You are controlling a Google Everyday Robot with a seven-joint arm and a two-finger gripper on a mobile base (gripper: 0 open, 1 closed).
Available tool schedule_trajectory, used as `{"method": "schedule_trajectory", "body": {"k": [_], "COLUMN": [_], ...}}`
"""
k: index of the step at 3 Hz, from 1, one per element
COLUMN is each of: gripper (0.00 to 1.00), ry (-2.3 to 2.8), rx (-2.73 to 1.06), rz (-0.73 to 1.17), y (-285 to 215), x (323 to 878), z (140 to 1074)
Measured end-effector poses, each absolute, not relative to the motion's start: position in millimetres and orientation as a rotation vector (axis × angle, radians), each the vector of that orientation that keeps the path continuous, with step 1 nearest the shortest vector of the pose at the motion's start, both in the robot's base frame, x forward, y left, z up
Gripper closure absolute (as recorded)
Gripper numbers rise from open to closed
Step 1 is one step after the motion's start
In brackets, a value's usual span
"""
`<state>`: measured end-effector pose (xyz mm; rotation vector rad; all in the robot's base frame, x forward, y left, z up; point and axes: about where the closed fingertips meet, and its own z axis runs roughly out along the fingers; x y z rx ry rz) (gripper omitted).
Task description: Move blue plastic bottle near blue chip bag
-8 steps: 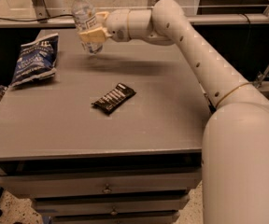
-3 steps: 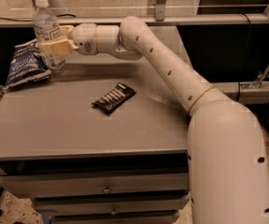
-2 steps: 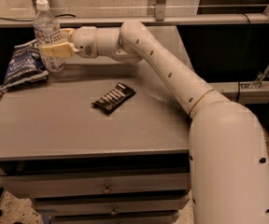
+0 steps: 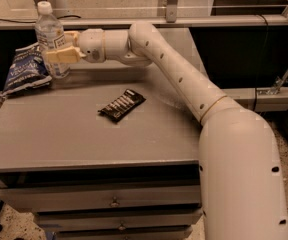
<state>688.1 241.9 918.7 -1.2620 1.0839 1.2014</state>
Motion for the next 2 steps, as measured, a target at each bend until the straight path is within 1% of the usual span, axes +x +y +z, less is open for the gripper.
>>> {"method": "schedule_trajectory", "body": {"k": [1, 2], "gripper": [0.82, 0.59], "ry": [1.053, 1.035], "rx": [-1.33, -1.377], "rz": [1.209, 1.214], "y": [248.7, 252.2], "x": [682.8, 679.6], "z": [919.5, 919.6]}}
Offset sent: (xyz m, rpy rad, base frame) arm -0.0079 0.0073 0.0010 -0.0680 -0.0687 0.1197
